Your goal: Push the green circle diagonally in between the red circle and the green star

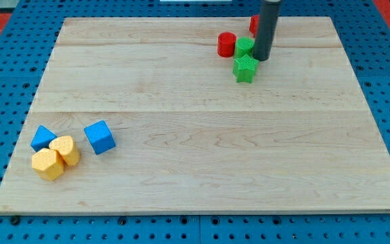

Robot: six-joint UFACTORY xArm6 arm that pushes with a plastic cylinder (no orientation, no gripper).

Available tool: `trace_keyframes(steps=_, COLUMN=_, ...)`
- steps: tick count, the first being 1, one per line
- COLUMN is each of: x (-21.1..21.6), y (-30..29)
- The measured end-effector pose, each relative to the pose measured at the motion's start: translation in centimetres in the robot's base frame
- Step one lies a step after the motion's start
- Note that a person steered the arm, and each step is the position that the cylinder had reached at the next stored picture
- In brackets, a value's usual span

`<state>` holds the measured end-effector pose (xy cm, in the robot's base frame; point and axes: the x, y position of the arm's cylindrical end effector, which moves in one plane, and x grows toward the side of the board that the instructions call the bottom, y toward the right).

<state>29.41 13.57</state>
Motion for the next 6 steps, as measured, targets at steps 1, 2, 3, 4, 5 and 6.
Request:
trace_keyframes(steps=1, x=-1.5, y=0.2)
trace_keyframes(steps=2, x=0.9, y=-2.7)
trace_keyframes(steps=3, x=1.0, y=-3.1)
trace_keyframes(steps=4, x=1.0, y=-2.6)
trace_keyframes(steps=5, x=1.0, y=-2.6)
trace_keyframes(steps=6, x=1.0, y=-3.0)
